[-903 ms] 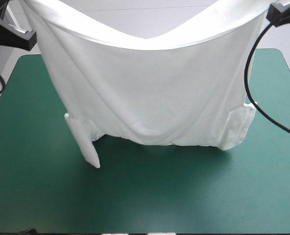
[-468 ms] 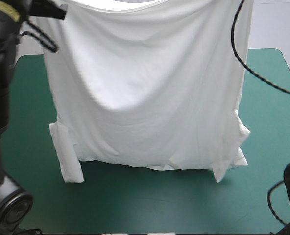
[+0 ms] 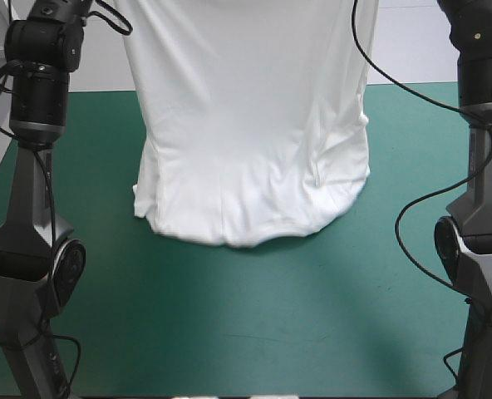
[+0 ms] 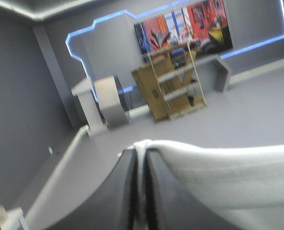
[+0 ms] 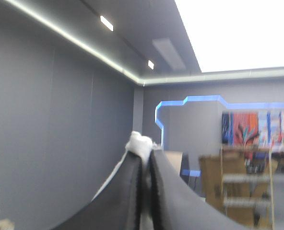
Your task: Fold the cloth
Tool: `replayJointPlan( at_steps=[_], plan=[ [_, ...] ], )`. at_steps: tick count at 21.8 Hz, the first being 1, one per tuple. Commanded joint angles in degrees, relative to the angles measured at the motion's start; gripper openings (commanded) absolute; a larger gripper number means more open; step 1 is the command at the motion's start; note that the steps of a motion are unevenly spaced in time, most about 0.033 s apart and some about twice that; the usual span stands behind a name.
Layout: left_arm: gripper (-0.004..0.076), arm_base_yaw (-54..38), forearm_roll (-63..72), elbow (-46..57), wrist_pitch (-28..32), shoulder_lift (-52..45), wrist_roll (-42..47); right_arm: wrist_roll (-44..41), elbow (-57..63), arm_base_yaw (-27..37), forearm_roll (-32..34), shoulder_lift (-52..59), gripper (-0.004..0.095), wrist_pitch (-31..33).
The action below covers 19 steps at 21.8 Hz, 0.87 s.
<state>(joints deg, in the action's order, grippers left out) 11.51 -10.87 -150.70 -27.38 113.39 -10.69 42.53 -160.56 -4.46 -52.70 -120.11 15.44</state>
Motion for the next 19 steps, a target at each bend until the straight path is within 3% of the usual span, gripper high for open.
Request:
replayJointPlan(
  at_steps=[1, 7, 9, 10, 14, 19],
  plan=[
    [0.0025, -0.38, 0.60, -7.11, 8.07, -4.67, -3.33, 7.22, -7.16, -1.39, -3.71, 6.46, -0.0017, -9.69],
    [0.0025, -0.38, 0.86, -12.78, 5.75, -4.67, -5.27, 6.75, -9.33, -0.81, 0.03, 9.21, -0.0017, -8.59],
    [0.0025, -0.38, 1.00, -12.55, 1.08, -4.57, -5.27, 1.24, -9.33, 0.79, 3.76, 9.04, -0.0017, 0.87],
    [0.0025, -0.38, 1.00, -11.69, -2.90, -4.15, -5.27, -7.20, -8.55, 1.95, 10.64, 8.15, -0.0017, 8.80],
    [0.0025, -0.38, 2.98, -3.19, -11.79, -3.13, -5.15, -33.08, -4.82, 2.51, 32.24, 3.29, -0.0017, 26.11],
    [0.0025, -0.38, 13.13, 11.90, -21.02, -2.51, -5.15, -34.93, -3.13, 2.41, 33.09, -3.39, -0.0017, 44.00]
  ],
)
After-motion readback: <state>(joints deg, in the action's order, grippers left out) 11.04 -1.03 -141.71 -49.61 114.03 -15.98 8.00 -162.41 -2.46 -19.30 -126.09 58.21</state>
